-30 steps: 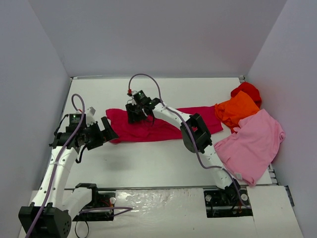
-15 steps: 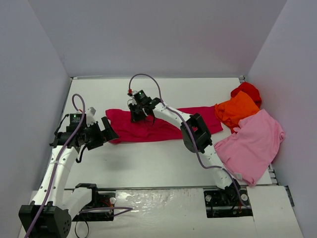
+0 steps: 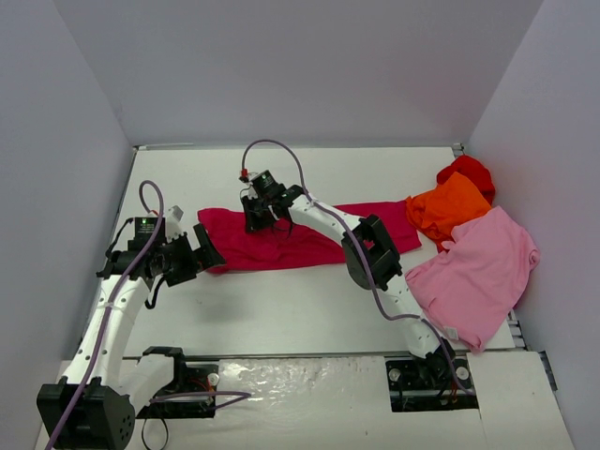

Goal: Fold and stack the t-shirts

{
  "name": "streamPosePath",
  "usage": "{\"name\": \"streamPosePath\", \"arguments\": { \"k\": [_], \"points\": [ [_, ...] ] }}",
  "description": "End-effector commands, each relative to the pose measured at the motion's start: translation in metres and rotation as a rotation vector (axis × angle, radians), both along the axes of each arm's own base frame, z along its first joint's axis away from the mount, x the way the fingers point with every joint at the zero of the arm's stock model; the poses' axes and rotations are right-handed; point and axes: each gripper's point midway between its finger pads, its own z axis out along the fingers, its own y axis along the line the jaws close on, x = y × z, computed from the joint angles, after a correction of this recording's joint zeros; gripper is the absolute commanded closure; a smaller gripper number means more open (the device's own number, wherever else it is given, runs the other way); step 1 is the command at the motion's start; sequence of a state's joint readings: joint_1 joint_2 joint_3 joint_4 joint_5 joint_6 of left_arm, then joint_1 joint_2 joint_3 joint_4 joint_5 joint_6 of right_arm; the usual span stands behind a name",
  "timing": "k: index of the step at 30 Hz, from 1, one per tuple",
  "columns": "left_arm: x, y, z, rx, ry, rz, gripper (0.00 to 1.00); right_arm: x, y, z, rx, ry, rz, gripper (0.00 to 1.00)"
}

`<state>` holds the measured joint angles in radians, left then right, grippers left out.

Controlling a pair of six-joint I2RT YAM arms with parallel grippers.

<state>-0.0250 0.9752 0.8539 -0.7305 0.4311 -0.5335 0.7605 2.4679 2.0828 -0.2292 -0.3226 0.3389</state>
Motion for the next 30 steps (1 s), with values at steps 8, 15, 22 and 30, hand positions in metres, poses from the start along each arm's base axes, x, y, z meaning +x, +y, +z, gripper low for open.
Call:
{"name": "streamPosePath", "arguments": {
  "k": [8,15,22,30],
  "points": [
    [0.013,-0.002,0.012,-0.017,-0.062,-0.007,0.03,-0.015,0.017,0.081,0.109,-0.087,0.046,0.93],
    [0.014,-0.002,0.012,-0.019,-0.061,-0.009,0.03,-0.022,0.016,0.081,0.111,-0.073,0.055,0.92],
    [0.015,-0.003,0.011,-0.024,-0.06,-0.013,0.03,-0.033,0.016,0.076,0.106,-0.049,0.071,0.8],
    [0.014,-0.003,0.01,-0.024,-0.059,-0.013,0.03,-0.037,0.018,0.077,0.104,-0.051,0.078,0.86]
  ]
}}
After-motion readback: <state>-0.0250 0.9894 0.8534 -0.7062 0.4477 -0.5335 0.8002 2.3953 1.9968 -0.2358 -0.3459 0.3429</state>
